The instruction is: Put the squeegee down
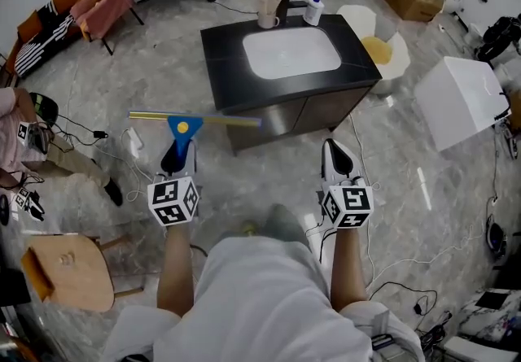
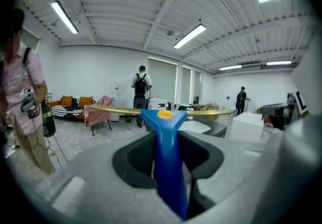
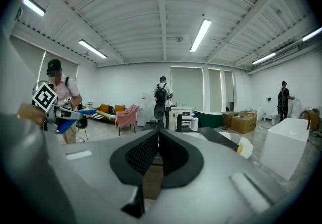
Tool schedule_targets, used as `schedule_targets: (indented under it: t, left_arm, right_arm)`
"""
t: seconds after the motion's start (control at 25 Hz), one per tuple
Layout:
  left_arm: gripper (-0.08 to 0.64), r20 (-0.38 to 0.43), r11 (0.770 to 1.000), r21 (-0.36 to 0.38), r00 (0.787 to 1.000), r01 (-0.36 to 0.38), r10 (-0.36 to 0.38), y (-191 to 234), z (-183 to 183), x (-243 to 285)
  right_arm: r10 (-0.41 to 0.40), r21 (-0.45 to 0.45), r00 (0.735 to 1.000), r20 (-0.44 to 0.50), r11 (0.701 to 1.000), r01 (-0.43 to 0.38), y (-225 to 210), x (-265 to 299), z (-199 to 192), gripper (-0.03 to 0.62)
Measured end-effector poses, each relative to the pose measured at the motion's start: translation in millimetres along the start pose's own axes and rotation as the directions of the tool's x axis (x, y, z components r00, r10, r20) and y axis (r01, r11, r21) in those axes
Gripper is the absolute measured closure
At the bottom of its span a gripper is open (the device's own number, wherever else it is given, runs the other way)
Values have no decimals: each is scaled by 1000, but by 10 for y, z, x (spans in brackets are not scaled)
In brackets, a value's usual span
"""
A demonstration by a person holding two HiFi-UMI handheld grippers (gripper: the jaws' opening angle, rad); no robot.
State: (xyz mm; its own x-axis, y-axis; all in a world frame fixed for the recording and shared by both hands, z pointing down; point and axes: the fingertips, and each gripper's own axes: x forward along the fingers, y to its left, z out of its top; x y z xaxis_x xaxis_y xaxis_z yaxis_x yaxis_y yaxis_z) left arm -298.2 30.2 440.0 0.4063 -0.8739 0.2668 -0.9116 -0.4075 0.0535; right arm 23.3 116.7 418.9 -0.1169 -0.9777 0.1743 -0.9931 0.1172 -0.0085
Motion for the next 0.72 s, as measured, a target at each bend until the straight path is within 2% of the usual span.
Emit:
schedule_targets:
  t: [0.36, 0.72]
  left_arm:
    - [431, -1, 1000, -8, 1000, -26, 26, 141, 138, 696]
    - [430, -35, 997, -8, 996, -77, 77, 146, 347, 1770]
  right_arm:
    - [33, -6, 999, 18, 999, -33, -260, 796, 109, 589]
    - [87, 11, 996, -2, 996, -87, -888, 1918, 187, 589]
